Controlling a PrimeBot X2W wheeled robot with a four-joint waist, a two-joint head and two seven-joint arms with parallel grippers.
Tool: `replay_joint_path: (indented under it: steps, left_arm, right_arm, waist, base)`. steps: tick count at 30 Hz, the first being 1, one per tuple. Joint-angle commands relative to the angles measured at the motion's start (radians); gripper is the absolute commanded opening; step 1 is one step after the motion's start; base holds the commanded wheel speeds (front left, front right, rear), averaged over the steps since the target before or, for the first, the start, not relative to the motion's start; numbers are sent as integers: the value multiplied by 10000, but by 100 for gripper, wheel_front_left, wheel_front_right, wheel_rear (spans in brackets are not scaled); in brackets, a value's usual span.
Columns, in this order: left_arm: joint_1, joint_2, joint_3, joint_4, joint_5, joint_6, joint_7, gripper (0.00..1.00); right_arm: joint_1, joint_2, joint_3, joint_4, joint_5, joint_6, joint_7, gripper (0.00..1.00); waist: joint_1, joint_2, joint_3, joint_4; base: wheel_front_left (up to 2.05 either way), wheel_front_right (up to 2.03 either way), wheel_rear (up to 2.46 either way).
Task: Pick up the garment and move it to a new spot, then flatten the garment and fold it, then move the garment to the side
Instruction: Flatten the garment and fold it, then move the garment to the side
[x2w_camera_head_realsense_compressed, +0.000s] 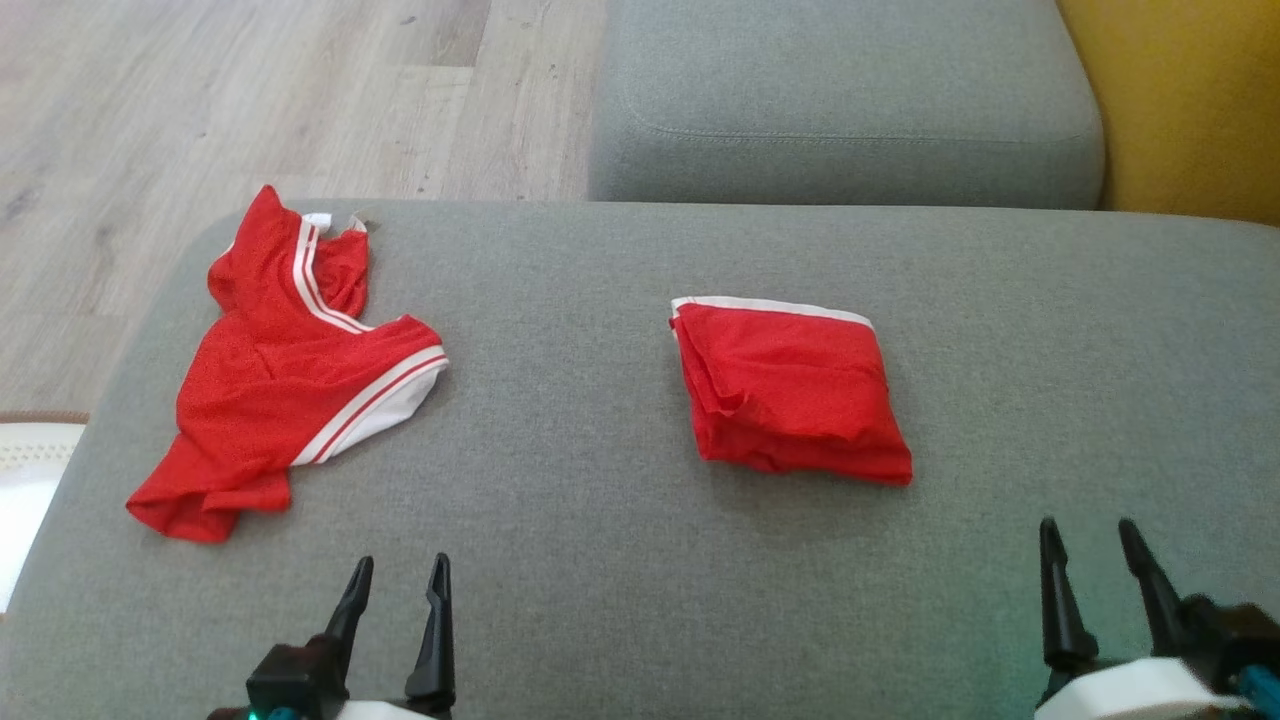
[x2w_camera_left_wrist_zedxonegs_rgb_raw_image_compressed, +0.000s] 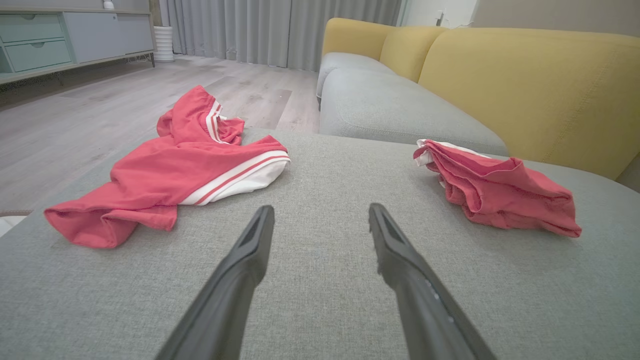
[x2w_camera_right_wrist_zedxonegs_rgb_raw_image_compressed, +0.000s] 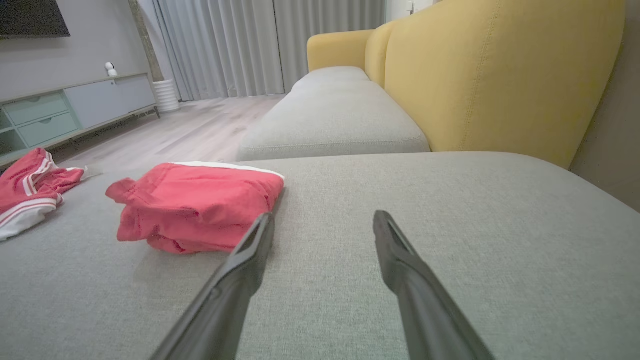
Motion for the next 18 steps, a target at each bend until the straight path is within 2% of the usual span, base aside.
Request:
replay_joint_path:
  steps: [1, 14, 18]
  left_arm:
    - [-281, -37, 368, -306, 79, -52, -120, 100]
    - [-171, -96, 564, -331, 169, -163, -120, 100]
    - [-216, -105, 571, -335, 167, -182, -120, 100]
  right_arm:
    - [-294, -106, 159, -256, -127, 67, -156, 100]
    - [-428, 73, 172, 630, -388, 67, -379, 100]
    - [-901, 94, 510, 606, 920, 67, 328, 100]
  waist:
    - [1, -1, -9, -14]
    - [1, -1, -97, -170]
    - [1, -1, 53, -236]
  base:
    - [0, 0, 0]
    - [0, 0, 0]
    - [0, 0, 0]
